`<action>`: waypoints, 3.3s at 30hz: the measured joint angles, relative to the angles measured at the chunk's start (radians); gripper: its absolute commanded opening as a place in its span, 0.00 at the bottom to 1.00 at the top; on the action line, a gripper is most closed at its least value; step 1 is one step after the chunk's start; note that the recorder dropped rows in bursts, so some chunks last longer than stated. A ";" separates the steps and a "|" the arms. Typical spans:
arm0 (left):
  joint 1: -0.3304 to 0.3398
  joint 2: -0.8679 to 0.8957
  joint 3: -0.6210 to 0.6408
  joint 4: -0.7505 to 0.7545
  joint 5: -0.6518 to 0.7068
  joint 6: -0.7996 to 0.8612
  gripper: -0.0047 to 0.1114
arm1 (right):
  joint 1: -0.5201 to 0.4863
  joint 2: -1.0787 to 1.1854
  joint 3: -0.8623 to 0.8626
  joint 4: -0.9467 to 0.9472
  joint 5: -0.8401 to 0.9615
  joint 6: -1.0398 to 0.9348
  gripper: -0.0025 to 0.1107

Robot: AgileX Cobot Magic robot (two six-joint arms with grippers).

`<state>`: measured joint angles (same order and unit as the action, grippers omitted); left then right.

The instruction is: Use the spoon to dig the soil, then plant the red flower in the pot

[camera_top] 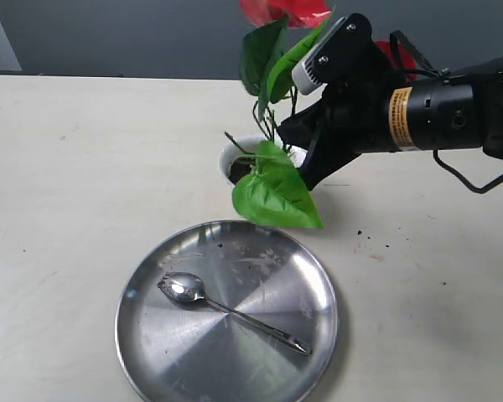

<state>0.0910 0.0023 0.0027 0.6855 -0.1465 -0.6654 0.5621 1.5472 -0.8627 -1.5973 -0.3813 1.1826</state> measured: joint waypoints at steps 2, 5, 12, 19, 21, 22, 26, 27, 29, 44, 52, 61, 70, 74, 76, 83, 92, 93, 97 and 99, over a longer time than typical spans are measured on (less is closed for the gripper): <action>0.000 0.000 0.000 0.000 0.000 0.000 0.04 | 0.000 0.000 0.000 -0.005 0.008 0.005 0.02; 0.000 0.000 0.000 0.000 0.000 0.000 0.04 | 0.000 0.000 0.000 -0.007 0.022 0.017 0.02; 0.000 0.000 0.000 0.000 0.000 0.000 0.04 | 0.000 0.000 0.000 -0.009 0.028 0.045 0.03; 0.000 0.000 0.000 0.000 0.000 0.000 0.04 | 0.000 0.000 0.000 -0.041 0.012 0.125 0.44; 0.000 0.000 0.000 0.000 0.000 0.000 0.04 | 0.000 0.000 0.000 -0.047 0.012 0.160 0.48; 0.000 0.000 0.000 0.000 0.000 0.000 0.04 | 0.000 0.000 0.000 -0.048 0.012 0.175 0.48; 0.000 0.000 0.000 0.000 0.000 0.000 0.04 | 0.000 -0.013 0.000 -0.064 0.012 0.230 0.40; 0.000 0.000 0.000 0.000 0.000 0.000 0.04 | 0.000 -0.018 0.000 -0.065 0.012 0.235 0.37; 0.000 0.000 0.000 0.000 0.000 0.000 0.04 | 0.000 -0.021 0.000 -0.070 0.012 0.247 0.30; 0.000 0.000 0.000 0.000 0.000 0.000 0.04 | 0.000 -0.023 0.006 -0.144 0.030 0.416 0.16; 0.000 0.000 0.000 0.000 0.000 0.000 0.04 | 0.000 -0.180 0.114 -0.146 0.178 0.466 0.02; 0.000 0.000 0.000 0.000 0.000 0.000 0.04 | 0.000 -0.584 0.286 -0.146 0.196 0.650 0.02; 0.000 0.000 0.000 0.000 0.000 0.000 0.04 | 0.000 -0.734 0.334 -0.146 -0.080 0.780 0.02; 0.000 0.000 0.000 0.000 0.000 0.000 0.04 | 0.000 -0.749 0.337 -0.146 -0.228 0.805 0.02; 0.000 0.000 0.000 0.000 0.000 0.000 0.04 | 0.000 -0.753 0.337 -0.146 -0.281 0.806 0.02; 0.000 0.000 0.000 0.000 0.000 0.000 0.04 | 0.000 -0.753 0.337 -0.146 -0.383 0.860 0.02; 0.000 0.000 0.000 0.000 0.000 0.000 0.04 | 0.000 -0.863 0.240 -0.010 -0.391 0.900 0.02; 0.000 0.000 0.000 0.000 0.000 0.000 0.04 | 0.000 -0.909 0.226 0.027 -0.379 0.900 0.02; 0.000 0.000 0.000 0.000 0.000 0.000 0.04 | -0.012 -0.986 0.221 0.181 -0.370 0.874 0.02; 0.000 0.000 0.000 0.000 0.000 0.000 0.04 | -0.013 -1.002 0.241 0.350 -0.392 0.707 0.02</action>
<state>0.0910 0.0023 0.0027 0.6855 -0.1465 -0.6654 0.5491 0.5454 -0.6221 -1.2478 -0.7732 1.8896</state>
